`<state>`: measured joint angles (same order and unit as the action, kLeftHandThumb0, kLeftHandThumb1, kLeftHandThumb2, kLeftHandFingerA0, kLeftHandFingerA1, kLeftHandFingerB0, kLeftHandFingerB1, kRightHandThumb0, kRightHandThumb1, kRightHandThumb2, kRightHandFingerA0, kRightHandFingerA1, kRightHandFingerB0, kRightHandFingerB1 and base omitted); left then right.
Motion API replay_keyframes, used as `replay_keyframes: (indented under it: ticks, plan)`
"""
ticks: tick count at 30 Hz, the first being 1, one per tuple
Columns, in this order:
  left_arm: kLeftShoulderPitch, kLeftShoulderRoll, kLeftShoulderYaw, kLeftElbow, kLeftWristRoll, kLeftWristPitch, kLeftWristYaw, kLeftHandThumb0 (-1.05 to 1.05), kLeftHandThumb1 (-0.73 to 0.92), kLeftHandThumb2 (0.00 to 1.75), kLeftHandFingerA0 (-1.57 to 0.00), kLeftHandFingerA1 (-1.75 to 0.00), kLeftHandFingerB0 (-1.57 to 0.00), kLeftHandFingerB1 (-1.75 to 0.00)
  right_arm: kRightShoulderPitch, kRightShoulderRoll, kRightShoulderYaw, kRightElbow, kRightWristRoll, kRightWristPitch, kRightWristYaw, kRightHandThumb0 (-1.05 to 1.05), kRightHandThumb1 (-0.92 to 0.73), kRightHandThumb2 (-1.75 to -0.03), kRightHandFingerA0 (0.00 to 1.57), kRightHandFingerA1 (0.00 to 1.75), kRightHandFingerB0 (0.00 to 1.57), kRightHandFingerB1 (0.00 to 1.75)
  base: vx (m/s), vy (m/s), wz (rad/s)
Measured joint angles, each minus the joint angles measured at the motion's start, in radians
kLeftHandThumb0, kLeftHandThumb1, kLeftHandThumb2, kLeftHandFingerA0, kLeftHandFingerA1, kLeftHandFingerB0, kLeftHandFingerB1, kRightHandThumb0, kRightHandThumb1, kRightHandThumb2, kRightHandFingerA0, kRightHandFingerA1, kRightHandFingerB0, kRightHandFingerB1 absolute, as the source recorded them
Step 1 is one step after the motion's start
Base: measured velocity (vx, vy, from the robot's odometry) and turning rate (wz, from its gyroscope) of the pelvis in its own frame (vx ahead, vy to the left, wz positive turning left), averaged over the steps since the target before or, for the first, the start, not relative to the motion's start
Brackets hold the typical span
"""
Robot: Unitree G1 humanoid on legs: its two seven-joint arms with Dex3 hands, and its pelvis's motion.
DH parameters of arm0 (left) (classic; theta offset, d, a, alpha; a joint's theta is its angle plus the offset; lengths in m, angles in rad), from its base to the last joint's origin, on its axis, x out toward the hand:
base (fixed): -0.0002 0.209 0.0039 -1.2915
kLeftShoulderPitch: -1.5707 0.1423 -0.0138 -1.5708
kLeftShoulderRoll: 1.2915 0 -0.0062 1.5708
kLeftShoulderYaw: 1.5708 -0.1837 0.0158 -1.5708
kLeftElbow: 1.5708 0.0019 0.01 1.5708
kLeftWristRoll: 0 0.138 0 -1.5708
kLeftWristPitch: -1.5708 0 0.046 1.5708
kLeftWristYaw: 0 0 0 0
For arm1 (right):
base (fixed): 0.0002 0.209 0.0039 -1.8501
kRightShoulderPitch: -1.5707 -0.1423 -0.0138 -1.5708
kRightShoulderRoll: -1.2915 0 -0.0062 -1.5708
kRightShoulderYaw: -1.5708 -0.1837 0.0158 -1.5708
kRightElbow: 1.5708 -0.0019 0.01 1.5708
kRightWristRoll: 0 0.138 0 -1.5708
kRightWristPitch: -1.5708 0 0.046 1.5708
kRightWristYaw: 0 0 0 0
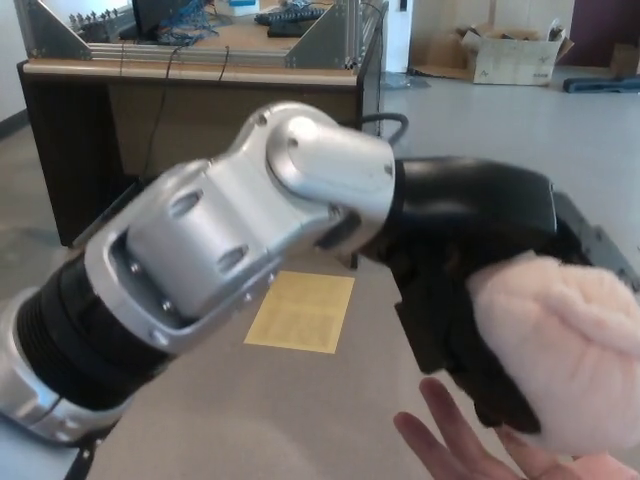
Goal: The robot extends its left hand to pick up an emotional support dumpling from the palm of a person and brings its hand down by its side. Then it extends its arm again to hand the dumpling back to the person.
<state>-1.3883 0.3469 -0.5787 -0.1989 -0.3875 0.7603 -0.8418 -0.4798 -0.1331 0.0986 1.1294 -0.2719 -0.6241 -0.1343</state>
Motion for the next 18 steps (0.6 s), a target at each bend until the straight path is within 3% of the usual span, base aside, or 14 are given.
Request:
replay_keyframes:
  ticks: [2, 3, 4, 9, 10, 11, 12, 13, 14, 18]
  plan:
    - [0.013, 0.000, -0.013, -0.020, 0.021, -0.004, 0.000, -0.13, 0.66, 0.79, -0.91, -0.93, -0.90, -0.87, -0.009, 0.004, 0.007, -0.009, -0.003, 0.033, -0.001, -0.59, -0.74, -0.63, 0.76, 0.58, 0.61, 0.41, 0.00, 0.000, 0.00]
    - [0.019, 0.000, -0.019, -0.030, 0.028, -0.005, 0.000, -0.15, 0.66, 0.79, -0.92, -0.96, -0.90, -0.88, -0.010, 0.006, 0.009, -0.021, -0.004, 0.051, -0.001, -0.60, -0.75, -0.63, 0.80, 0.73, 0.62, 0.40, 0.00, 0.000, 0.00]
    - [0.023, 0.000, -0.023, -0.037, 0.033, -0.005, 0.000, -0.14, 0.68, 0.74, -0.87, -0.86, -0.89, -0.86, -0.010, 0.009, 0.010, -0.034, -0.004, 0.066, -0.001, -0.54, -0.74, -0.62, 0.68, 0.58, 0.79, 0.47, 0.00, 0.000, 0.00]
    - [0.034, 0.003, -0.038, -0.067, 0.059, -0.012, -0.002, -0.12, 0.67, 0.72, -0.84, -0.77, -0.90, -0.79, -0.010, 0.011, 0.053, -0.099, -0.041, 0.151, -0.024, -0.51, -0.75, -0.62, 0.68, 0.62, 0.71, 0.45, 0.00, 0.000, 0.00]
    - [0.036, 0.004, -0.040, -0.073, 0.064, -0.016, -0.003, -0.15, 0.72, 0.65, -0.92, -0.76, -0.89, -0.64, -0.010, 0.011, 0.060, -0.106, -0.047, 0.166, -0.027, -0.51, -0.73, -0.62, 0.66, 0.70, 0.68, 0.45, 0.00, 0.000, 0.00]
    - [0.040, 0.007, -0.044, -0.081, 0.072, -0.023, -0.004, -0.15, 0.72, 0.65, -0.92, -0.76, -0.89, -0.64, -0.011, 0.010, 0.071, -0.118, -0.056, 0.188, -0.030, -0.51, -0.73, -0.62, 0.66, 0.70, 0.68, 0.45, 0.00, 0.000, 0.00]
    - [0.042, 0.010, -0.048, -0.091, 0.082, -0.029, -0.006, -0.36, 0.57, 0.57, -0.38, -0.44, -0.27, -0.30, -0.010, 0.009, 0.081, -0.132, -0.065, 0.208, -0.032, -0.56, -0.70, -0.62, 0.77, 0.59, 0.79, 0.44, 0.00, 0.000, 0.00]
    - [0.043, 0.012, -0.052, -0.097, 0.088, -0.030, -0.008, -0.45, 0.49, 0.55, -0.09, -0.34, -0.04, -0.26, -0.014, 0.006, 0.095, -0.134, -0.076, 0.220, -0.041, -0.53, -0.69, -0.61, 0.66, 0.65, 0.73, 0.43, 0.00, 0.000, 0.00]
    - [0.041, 0.016, -0.057, -0.103, 0.093, -0.029, -0.012, -0.63, 0.41, 0.71, 0.00, 0.00, 0.00, 0.00, -0.019, 0.002, 0.116, -0.134, -0.093, 0.239, -0.055, -0.50, -0.70, -0.61, 0.60, 0.64, 0.69, 0.43, 0.00, 0.000, 0.00]
    - [0.028, 0.019, -0.062, -0.106, 0.093, -0.021, -0.030, -0.54, 0.37, 0.62, 0.00, 0.00, 0.00, 0.00, -0.018, 0.007, 0.130, -0.200, -0.113, 0.310, -0.062, -0.50, -0.70, -0.61, 0.60, 0.64, 0.69, 0.43, 0.00, 0.000, 0.00]
